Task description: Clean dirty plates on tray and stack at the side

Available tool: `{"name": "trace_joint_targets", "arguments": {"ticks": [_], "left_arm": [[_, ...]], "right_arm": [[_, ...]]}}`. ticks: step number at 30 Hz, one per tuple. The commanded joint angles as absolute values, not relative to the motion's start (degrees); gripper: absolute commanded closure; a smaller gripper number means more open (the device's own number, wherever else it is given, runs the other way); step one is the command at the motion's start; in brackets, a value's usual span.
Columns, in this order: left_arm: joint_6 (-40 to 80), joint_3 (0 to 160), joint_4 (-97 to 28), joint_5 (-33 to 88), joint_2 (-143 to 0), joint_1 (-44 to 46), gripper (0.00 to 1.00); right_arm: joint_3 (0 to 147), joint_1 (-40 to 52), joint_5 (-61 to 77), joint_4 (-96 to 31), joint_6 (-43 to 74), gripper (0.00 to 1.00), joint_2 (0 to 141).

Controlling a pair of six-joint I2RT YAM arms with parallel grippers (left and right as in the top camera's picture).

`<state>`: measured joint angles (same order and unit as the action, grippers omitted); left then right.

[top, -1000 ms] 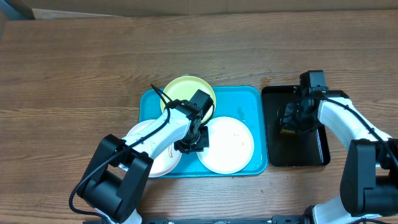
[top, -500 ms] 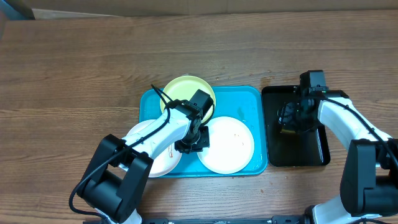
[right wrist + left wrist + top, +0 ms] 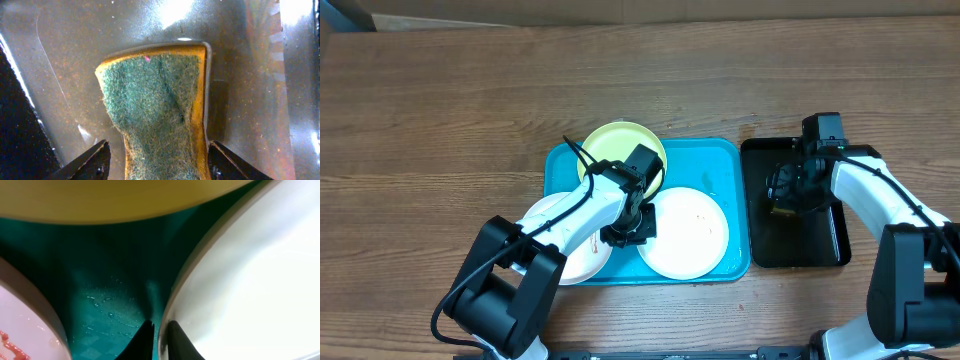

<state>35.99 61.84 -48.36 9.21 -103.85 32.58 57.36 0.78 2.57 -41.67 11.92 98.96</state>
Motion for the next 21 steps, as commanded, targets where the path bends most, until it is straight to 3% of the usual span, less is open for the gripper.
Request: {"name": "trace_joint_targets", "arguments": {"ticks": [1, 9, 15, 20, 21], "left_arm": [[35.6, 62.7, -48.7, 8.9, -104.1, 32.6, 0.88], [35.5, 62.7, -48.4, 8.8, -104.1, 32.6, 0.80], [34.8, 63.1, -48.4, 8.8, -104.1, 32.6, 0.88], [34.6, 63.8, -48.2, 8.4, -104.1, 32.3, 0.78], [34.7, 63.8, -48.4, 8.4, -104.1, 32.2, 0.71]], "right_arm": [[56.9, 0.6, 2.4, -41.3, 11.8, 0.36, 99.1], [56.9, 0.6, 2.4, -41.2, 11.8, 0.36, 99.1], [56.9, 0.6, 2.4, -41.2, 11.8, 0.35, 99.1], [56.9, 0.6, 2.4, -41.1, 11.8, 0.35, 99.1], [56.9, 0.6, 2.4, -41.0, 11.8, 0.35, 99.1]]}}
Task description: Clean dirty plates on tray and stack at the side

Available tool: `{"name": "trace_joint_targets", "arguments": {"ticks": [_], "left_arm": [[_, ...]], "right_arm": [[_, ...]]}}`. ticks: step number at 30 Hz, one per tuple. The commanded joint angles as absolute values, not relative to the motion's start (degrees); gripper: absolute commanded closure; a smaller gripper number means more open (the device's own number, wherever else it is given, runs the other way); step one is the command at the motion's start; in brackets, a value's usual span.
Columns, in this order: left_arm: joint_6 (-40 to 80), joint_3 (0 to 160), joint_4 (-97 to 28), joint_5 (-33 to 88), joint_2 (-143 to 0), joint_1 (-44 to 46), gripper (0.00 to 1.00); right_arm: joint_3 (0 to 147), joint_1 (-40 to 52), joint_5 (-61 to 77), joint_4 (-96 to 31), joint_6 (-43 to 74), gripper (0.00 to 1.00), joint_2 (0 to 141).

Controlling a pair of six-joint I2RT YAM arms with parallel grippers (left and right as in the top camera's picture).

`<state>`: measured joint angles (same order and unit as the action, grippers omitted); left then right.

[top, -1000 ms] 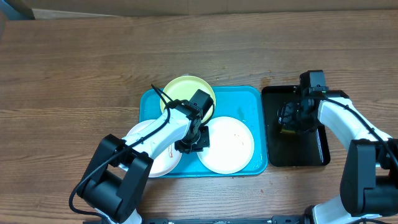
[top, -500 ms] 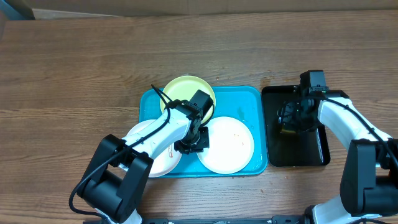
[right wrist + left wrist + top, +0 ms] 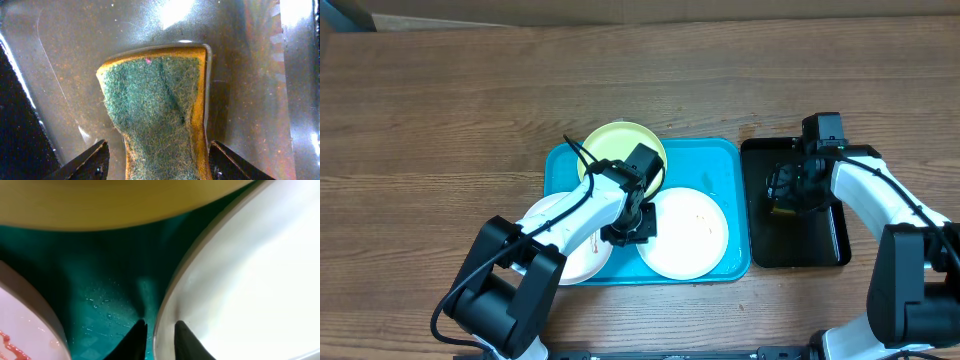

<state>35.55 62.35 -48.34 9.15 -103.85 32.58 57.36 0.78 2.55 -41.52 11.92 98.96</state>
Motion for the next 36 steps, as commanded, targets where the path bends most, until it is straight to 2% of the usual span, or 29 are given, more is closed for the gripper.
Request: {"name": "trace_joint_targets", "arguments": {"ticks": [1, 2, 3, 6, 8, 9, 10, 11, 16, 19, 20, 29, 36], "left_arm": [[34.7, 63.8, -48.6, 8.4, -104.1, 32.1, 0.52], [34.7, 63.8, -48.8, 8.4, -104.1, 32.2, 0.40], [34.7, 63.8, -48.9, 8.4, -104.1, 32.1, 0.37], [34.7, 63.8, -49.1, 8.5, -104.1, 32.2, 0.48], [34.7, 63.8, -49.2, 8.8, -104.1, 32.2, 0.60], [34.6, 63.8, -49.2, 8.9, -104.1, 32.1, 0.60], [34.6, 63.9, -49.1, 9.1, -104.1, 32.0, 0.66], [34.0, 63.9, -49.1, 9.1, -104.1, 31.8, 0.68], [30.8, 63.9, -49.2, 11.9, -104.1, 30.5, 0.64], [30.8, 63.9, -49.4, 12.1, -104.1, 29.7, 0.85], [30.9, 63.9, -49.5, 12.1, -104.1, 29.6, 0.88], [30.9, 63.9, -49.2, 13.2, -104.1, 29.6, 0.85], [30.8, 63.9, -49.3, 13.2, -104.1, 29.6, 0.88]], "right_arm": [[56.9, 0.6, 2.4, -41.0, 11.8, 0.35, 99.1], [56.9, 0.6, 2.4, -41.0, 11.8, 0.35, 99.1], [56.9, 0.6, 2.4, -41.0, 11.8, 0.35, 99.1], [56.9, 0.6, 2.4, -41.0, 11.8, 0.32, 99.1], [56.9, 0.6, 2.4, -41.0, 11.8, 0.31, 99.1], [56.9, 0.6, 2.4, -41.0, 11.8, 0.31, 99.1], [56.9, 0.6, 2.4, -41.0, 11.8, 0.31, 99.1], [56.9, 0.6, 2.4, -41.0, 11.8, 0.31, 99.1], [56.9, 0.6, 2.4, -41.0, 11.8, 0.30, 99.1], [56.9, 0.6, 2.4, -41.0, 11.8, 0.30, 99.1], [56.9, 0.6, 2.4, -41.0, 11.8, 0.30, 99.1], [56.9, 0.6, 2.4, -40.7, 11.8, 0.30, 99.1], [56.9, 0.6, 2.4, -41.3, 11.8, 0.30, 99.1]]}}
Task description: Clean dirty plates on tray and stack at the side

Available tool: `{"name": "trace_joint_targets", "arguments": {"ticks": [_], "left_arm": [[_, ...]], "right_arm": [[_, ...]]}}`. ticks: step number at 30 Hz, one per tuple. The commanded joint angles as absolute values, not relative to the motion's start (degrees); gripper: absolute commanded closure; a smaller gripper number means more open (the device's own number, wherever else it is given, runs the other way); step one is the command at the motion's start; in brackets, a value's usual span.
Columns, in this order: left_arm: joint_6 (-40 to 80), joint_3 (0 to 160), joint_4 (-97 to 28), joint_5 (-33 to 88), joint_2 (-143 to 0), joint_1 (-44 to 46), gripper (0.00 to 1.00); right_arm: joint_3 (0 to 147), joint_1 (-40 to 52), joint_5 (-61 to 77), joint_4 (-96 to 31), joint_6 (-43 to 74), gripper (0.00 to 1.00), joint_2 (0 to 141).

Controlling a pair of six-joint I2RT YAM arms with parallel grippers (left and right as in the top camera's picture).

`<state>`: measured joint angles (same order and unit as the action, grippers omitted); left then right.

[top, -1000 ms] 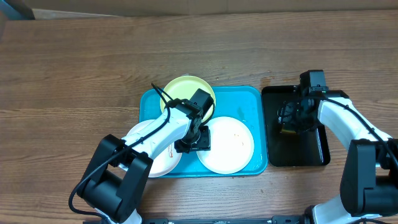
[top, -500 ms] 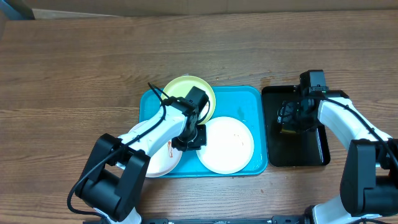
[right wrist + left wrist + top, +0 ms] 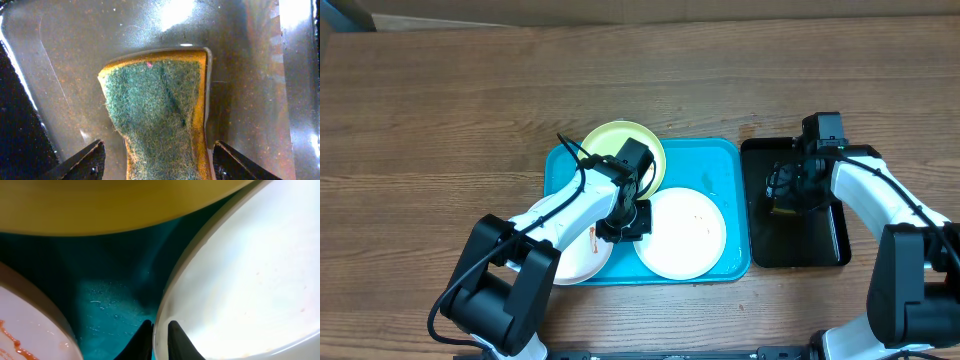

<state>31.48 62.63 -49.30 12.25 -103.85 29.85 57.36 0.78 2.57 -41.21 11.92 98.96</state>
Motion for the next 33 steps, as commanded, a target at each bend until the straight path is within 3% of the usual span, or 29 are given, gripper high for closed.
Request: {"name": "trace_joint_targets", "arguments": {"ticks": [1, 6, 9, 10, 11, 12, 13, 14, 15, 16, 17, 19, 20, 21, 23, 24, 25, 26, 30, 31, 33], "left_arm": [[30.8, 63.9, -49.3, 13.2, -104.1, 29.8, 0.91], [30.9, 63.9, -49.3, 13.2, -104.1, 29.8, 0.96], [30.9, 63.9, -49.2, 13.2, -104.1, 30.0, 0.96], [30.9, 63.9, -49.2, 13.2, -104.1, 30.1, 0.96], [30.9, 63.9, -49.2, 13.2, -104.1, 30.1, 0.96], [30.9, 63.9, -49.2, 13.2, -104.1, 30.1, 0.96], [30.9, 63.9, -49.2, 13.2, -104.1, 30.1, 0.96], [30.9, 63.9, -49.2, 13.2, -104.1, 30.1, 0.95], [30.9, 63.9, -49.2, 13.2, -104.1, 30.1, 0.95], [30.9, 63.9, -49.3, 13.2, -104.1, 30.1, 0.94], [30.9, 63.9, -49.3, 13.2, -104.1, 30.1, 0.94], [30.9, 63.9, -49.3, 13.2, -104.1, 30.1, 0.94], [30.9, 63.9, -49.3, 13.2, -104.1, 30.1, 0.94], [30.9, 63.9, -49.3, 13.2, -104.1, 30.1, 0.94], [30.9, 63.9, -49.2, 13.2, -104.1, 30.1, 0.94], [30.9, 63.9, -49.3, 13.2, -104.1, 30.1, 0.94], [30.9, 63.9, -49.2, 13.2, -104.1, 30.1, 0.94], [30.9, 63.9, -49.2, 13.2, -104.1, 30.1, 0.93], [30.9, 63.9, -49.3, 13.2, -104.1, 30.1, 0.93], [30.9, 63.9, -49.3, 13.2, -104.1, 30.1, 0.93], [30.9, 63.9, -49.3, 13.2, -104.1, 30.1, 0.93]], "right_arm": [[56.9, 0.6, 2.4, -41.6, 11.8, 0.30, 99.1], [56.7, 0.6, 2.4, -42.2, 11.8, 0.30, 99.1], [55.7, 0.6, 2.4, -41.4, 11.8, 0.53, 99.1], [55.4, 0.6, 2.4, -41.5, 11.8, 0.73, 99.1], [55.4, 0.6, 2.4, -41.5, 11.8, 0.78, 99.1], [55.4, 0.6, 2.4, -41.5, 11.8, 0.76, 99.1], [55.4, 0.6, 2.4, -41.5, 11.8, 0.62, 99.1], [55.4, 0.6, 2.4, -41.5, 11.8, 0.37, 99.1], [55.4, 0.6, 2.4, -41.7, 11.8, 0.30, 99.1], [55.4, 0.6, 2.4, -42.0, 11.8, 0.30, 99.1], [55.4, 0.6, 2.4, -42.2, 11.8, 0.38, 99.1], [55.4, 0.6, 2.4, -42.9, 11.8, 0.63, 99.1], [55.4, 0.6, 2.4, -43.3, 11.8, 0.71, 99.1], [55.4, 0.6, 2.4, -43.5, 11.8, 0.73, 99.1], [55.4, 0.6, 2.4, -43.4, 11.8, 0.66, 99.1], [55.4, 0.6, 2.4, -43.1, 11.7, 0.53, 99.1], [55.5, 0.6, 2.2, -42.5, 11.3, 0.31, 99.1], [55.5, 0.6, 2.0, -41.6, 10.8, 0.15, 99.1], [55.6, 0.6, 2.0, -37.9, 9.8, 0.13, 99.1], [55.6, 0.6, 2.0, -37.2, 9.8, 0.17, 99.1], [55.6, 0.6, 2.0, -36.5, 9.8, 0.39, 99.1]]}}
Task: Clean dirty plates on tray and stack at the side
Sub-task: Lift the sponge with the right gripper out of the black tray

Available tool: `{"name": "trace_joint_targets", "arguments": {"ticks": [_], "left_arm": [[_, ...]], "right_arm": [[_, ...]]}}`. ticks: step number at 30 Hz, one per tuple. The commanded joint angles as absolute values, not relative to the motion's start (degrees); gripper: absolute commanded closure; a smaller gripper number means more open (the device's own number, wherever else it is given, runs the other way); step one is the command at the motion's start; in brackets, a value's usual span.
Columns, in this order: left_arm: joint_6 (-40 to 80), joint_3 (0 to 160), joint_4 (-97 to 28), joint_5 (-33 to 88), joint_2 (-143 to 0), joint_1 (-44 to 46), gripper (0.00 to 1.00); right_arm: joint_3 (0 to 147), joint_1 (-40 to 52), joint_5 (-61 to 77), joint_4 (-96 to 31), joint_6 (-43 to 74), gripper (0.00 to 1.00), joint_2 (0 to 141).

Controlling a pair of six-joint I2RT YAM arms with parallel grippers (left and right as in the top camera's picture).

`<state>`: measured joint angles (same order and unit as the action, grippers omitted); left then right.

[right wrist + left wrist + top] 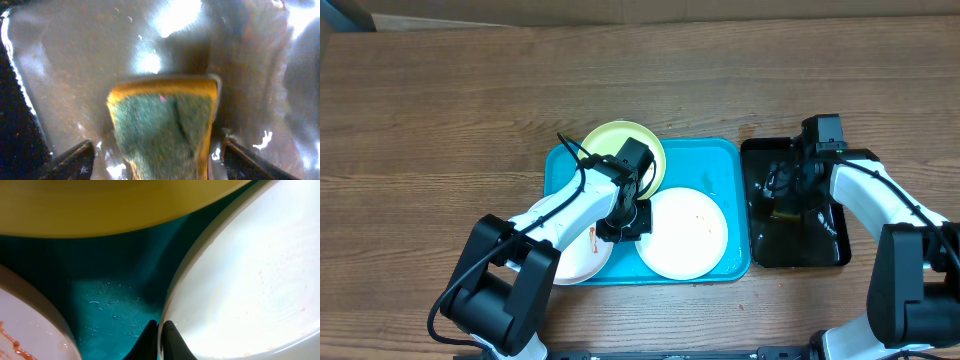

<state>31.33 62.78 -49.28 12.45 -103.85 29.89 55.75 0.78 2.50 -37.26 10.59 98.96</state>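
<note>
Three plates lie on the blue tray (720,160). A yellow-green plate (616,146) is at the back, a white plate with a red smear (575,252) at front left, and a white plate with faint specks (690,235) at front right. My left gripper (628,222) is shut on the left rim of the speckled plate (240,280), one finger on each side of it. In the black tray (820,250) of water a green and yellow sponge (160,130) lies between the wide-apart fingers of my open right gripper (157,146).
Bare wooden table (440,120) surrounds both trays. The yellow-green plate (100,205) and the smeared plate (25,325) crowd close around the left gripper (160,330). Wet blue tray floor (110,280) shows between them.
My left fingers have closed tight on the speckled plate's rim. My right fingers stand wider apart, the sponge sits lower in the wrist view, and the water around it is rippled.
At first my left fingers were nearly shut at the speckled plate's rim. Then they stood apart astride it, then closer, and now they pinch it. The right gripper stayed over the sponge in the black tray and has spread its fingers step by step.
</note>
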Motion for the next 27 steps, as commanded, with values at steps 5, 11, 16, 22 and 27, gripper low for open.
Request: {"name": "trace_joint_targets", "arguments": {"ticks": [5, 11, 16, 22, 27], "left_arm": [[30.9, 63.9, -49.3, 13.2, -104.1, 30.1, 0.92], [30.9, 63.9, -49.2, 13.2, -104.1, 30.1, 0.92], [30.9, 63.9, -49.2, 13.2, -104.1, 30.1, 0.92], [30.9, 63.9, -49.1, 13.2, -104.1, 30.1, 0.94], [32.4, 63.9, -48.2, 13.2, -104.1, 30.1, 0.94]], "right_arm": [[55.6, 0.6, 2.0, -36.9, 9.8, 0.61, 99.1], [55.7, 0.6, 2.0, -37.4, 9.8, 0.96, 99.1], [62.9, 0.6, 2.0, -45.9, 9.9, 0.96, 98.2], [67.6, 1.4, 2.0, -52.7, 11.4, 0.96, 95.3], [67.6, 3.0, -3.3, -54.8, 12.5, 0.96, 94.9]]}}
